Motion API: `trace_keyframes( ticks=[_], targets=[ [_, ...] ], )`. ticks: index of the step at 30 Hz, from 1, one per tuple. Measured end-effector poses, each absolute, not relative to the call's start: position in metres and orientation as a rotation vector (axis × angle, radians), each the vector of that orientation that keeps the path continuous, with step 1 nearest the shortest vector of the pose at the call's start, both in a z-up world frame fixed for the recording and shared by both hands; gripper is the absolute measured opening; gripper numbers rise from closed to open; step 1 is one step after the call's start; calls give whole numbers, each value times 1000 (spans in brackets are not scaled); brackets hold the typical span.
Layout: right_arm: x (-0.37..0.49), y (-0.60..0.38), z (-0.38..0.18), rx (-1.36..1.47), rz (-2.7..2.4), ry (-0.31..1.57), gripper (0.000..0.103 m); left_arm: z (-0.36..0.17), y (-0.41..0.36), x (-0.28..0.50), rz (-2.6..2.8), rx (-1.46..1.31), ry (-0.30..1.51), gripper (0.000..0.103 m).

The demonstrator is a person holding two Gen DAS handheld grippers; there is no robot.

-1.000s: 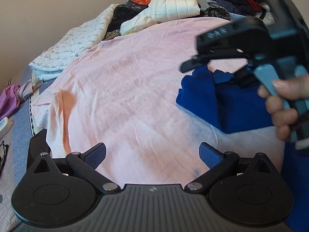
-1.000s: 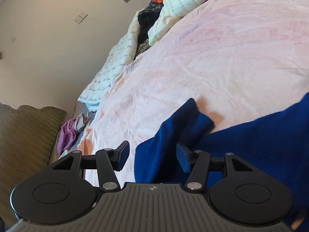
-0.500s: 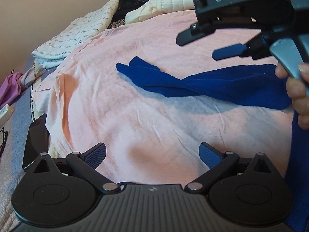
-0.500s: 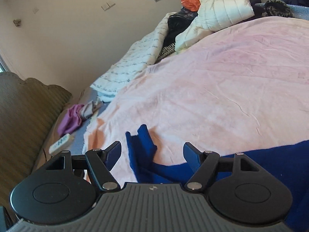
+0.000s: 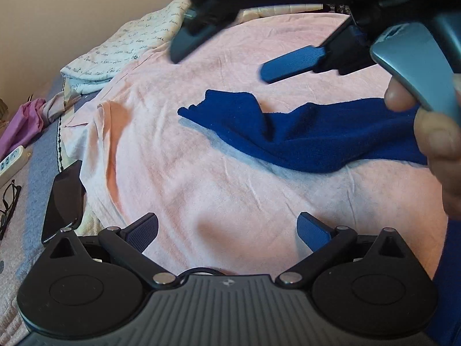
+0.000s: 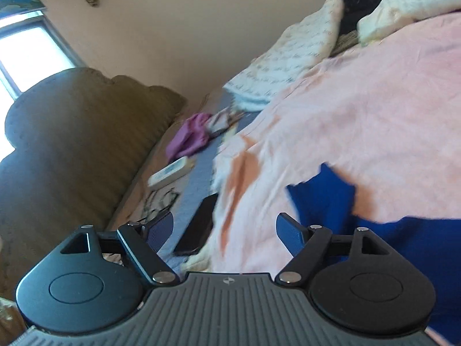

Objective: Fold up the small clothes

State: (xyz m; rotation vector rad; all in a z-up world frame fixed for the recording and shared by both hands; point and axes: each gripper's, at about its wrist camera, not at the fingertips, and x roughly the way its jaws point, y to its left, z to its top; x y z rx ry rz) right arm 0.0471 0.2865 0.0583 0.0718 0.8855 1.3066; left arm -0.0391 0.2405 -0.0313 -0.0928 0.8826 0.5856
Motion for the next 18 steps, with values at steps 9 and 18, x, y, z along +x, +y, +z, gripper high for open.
trace_keyframes(
  ticks=[9, 18],
  targets=[
    [-3, 315, 54, -432, 1235, 606, 54, -30, 250, -52, 631, -152, 863, 103],
    [-8, 365, 11, -627, 1221, 661, 46, -37, 257, -61, 635, -191, 869, 103]
  ],
)
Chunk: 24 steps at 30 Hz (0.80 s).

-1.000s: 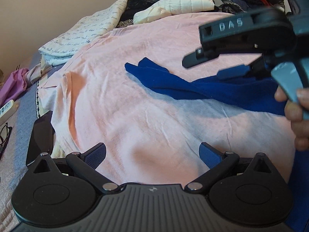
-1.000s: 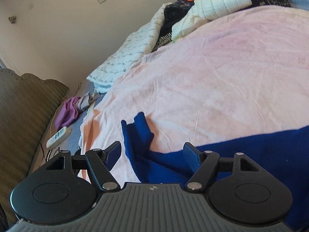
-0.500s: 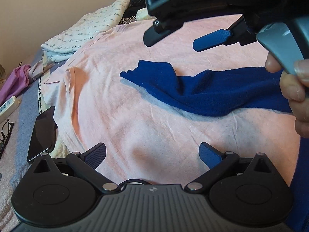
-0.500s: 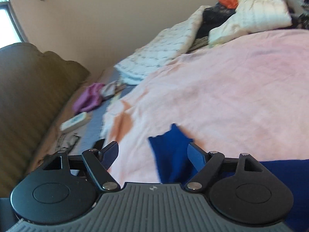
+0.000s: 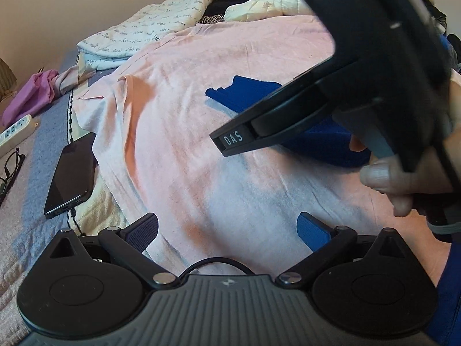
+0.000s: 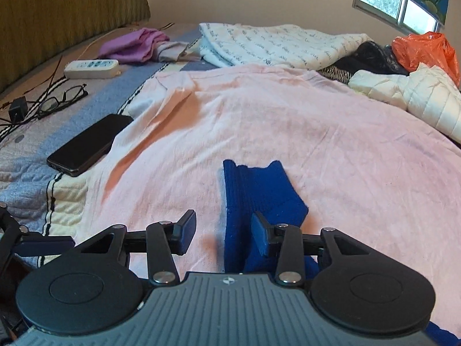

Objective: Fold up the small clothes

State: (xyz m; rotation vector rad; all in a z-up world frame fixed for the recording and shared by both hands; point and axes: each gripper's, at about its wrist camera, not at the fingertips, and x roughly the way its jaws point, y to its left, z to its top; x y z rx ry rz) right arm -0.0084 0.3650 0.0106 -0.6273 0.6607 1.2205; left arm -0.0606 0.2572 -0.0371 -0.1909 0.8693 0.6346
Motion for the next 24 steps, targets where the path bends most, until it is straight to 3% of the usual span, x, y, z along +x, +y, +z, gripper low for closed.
trace_keyframes(
  ticks=[2, 3, 5, 15, 24],
  targets=[
    [-2, 368, 2, -607, 1189, 691, 41, -37, 255, -60, 631, -180, 870, 103],
    [1, 367, 2, -571, 1185, 700, 25, -37, 255, -59, 627, -181, 872, 103],
    [8, 365, 5, -510, 1146, 719, 3, -39, 255, -58, 624, -185, 877, 103],
    [4, 316, 104, -68, 1512, 567, 4, -38, 245, -52, 616, -171, 868, 103],
    [44, 286, 27, 2, 1323, 873, 5, -39, 242, -52, 621, -154, 870, 103]
  ],
)
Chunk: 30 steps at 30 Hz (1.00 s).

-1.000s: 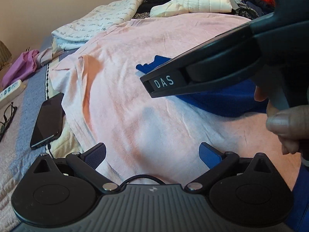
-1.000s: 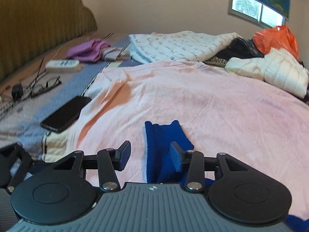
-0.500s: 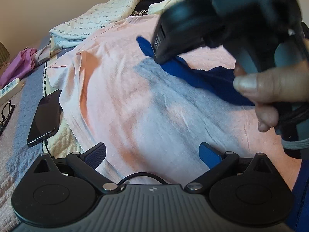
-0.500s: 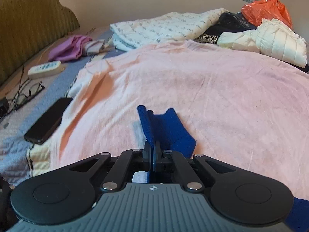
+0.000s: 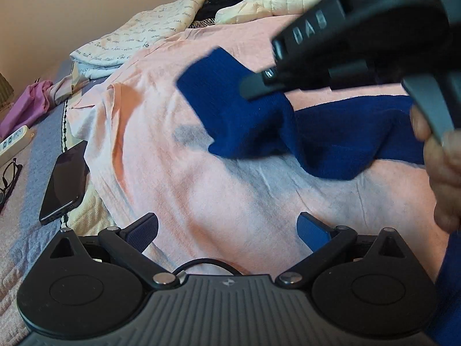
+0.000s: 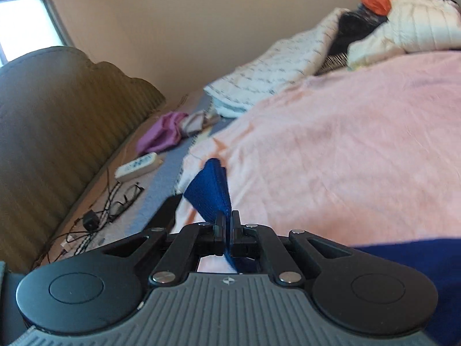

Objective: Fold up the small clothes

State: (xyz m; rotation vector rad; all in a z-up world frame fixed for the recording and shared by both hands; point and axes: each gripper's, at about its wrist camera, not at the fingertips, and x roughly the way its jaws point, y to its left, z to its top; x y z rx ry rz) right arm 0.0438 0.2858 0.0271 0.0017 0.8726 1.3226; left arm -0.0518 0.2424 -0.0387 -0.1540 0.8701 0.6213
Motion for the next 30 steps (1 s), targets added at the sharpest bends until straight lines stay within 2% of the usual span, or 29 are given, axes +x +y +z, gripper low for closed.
trace_keyframes(
  ticks=[4, 12, 13, 17, 18, 25, 27, 28, 29, 30],
  targets=[
    [58, 254, 4, 102, 1188, 931, 5, -38, 243, -51, 612, -159, 874, 103],
    [72, 157, -6, 289, 1010, 882, 6, -24, 228, -33, 542, -155, 827, 103],
    [76, 151, -10, 294, 1002, 898, 9, -23, 224, -29, 540, -144, 822, 103],
    [94, 145, -28, 404, 996, 964, 36, -23, 211, -22, 515, -108, 826, 103],
    [99, 147, -31, 446, 1009, 970, 37, -23, 209, -22, 512, -97, 826, 103],
    [124, 178, -42, 569, 1023, 1059, 37, -28, 211, -20, 518, -87, 849, 103],
    [123, 181, -37, 552, 1020, 1054, 30, -27, 211, -20, 518, -81, 845, 103],
    [121, 181, -32, 531, 1011, 1047, 23, -25, 211, -20, 519, -77, 842, 103],
    [120, 180, -26, 515, 1005, 1032, 10, -24, 210, -19, 517, -76, 838, 103],
    [120, 177, -19, 510, 1002, 1008, 11, -23, 209, -17, 514, -76, 835, 103]
  ],
)
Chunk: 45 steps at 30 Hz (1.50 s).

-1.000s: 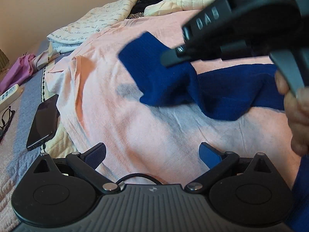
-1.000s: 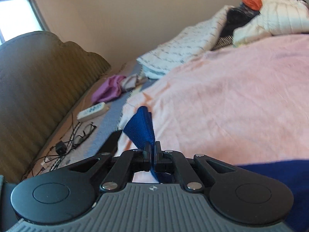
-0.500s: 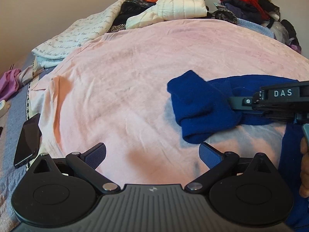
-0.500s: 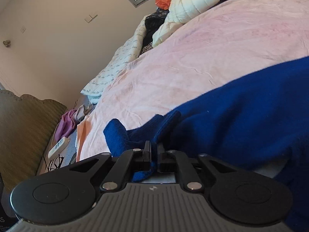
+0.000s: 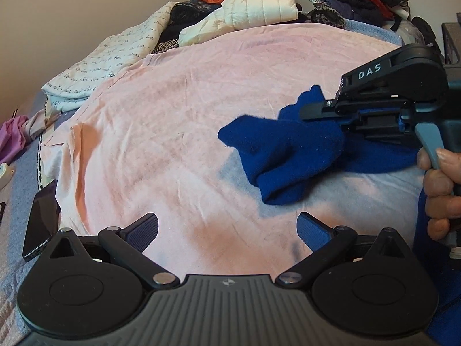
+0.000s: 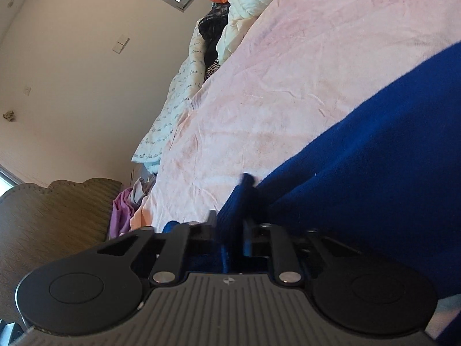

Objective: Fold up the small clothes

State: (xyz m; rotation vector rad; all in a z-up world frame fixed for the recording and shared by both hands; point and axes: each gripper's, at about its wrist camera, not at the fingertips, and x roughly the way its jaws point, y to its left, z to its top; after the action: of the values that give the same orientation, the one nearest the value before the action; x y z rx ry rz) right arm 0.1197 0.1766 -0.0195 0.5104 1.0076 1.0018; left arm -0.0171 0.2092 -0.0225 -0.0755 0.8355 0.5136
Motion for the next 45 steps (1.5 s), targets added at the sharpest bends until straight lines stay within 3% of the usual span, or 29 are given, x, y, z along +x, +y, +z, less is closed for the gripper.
trace_keyframes(
  ticks=[14, 45],
  targets=[
    [139, 49, 58, 539, 634, 582, 10, -13, 145, 63, 450, 120, 718, 103],
    [109, -117, 38, 627, 308, 403, 10, -13, 86, 105, 380, 143, 713, 103]
  ],
)
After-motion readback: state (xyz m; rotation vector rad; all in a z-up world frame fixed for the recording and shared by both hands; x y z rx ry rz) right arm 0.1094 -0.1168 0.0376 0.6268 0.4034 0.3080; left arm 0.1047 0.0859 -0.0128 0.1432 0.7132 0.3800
